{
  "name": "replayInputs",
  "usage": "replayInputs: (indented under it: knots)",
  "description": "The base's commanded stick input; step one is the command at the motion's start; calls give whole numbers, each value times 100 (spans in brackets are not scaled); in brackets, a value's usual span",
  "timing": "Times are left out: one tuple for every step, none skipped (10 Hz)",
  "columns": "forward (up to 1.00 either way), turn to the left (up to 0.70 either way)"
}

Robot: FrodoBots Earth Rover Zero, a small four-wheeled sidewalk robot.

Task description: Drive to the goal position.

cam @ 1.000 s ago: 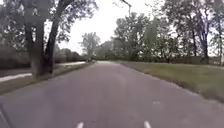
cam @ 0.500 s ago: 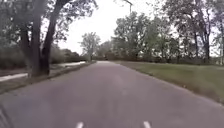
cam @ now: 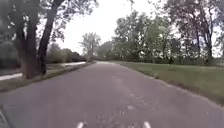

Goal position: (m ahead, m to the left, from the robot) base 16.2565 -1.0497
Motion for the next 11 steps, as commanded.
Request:
replayInputs:
  knots:
    - [100, 0]
    - [100, 0]
    - [100, 0]
    - [100, 0]
    - [100, 0]
    - [100, 0]
    - [100, 0]
    - [100, 0]
    - [100, 0]
    - [100, 0]
    - [100, 0]
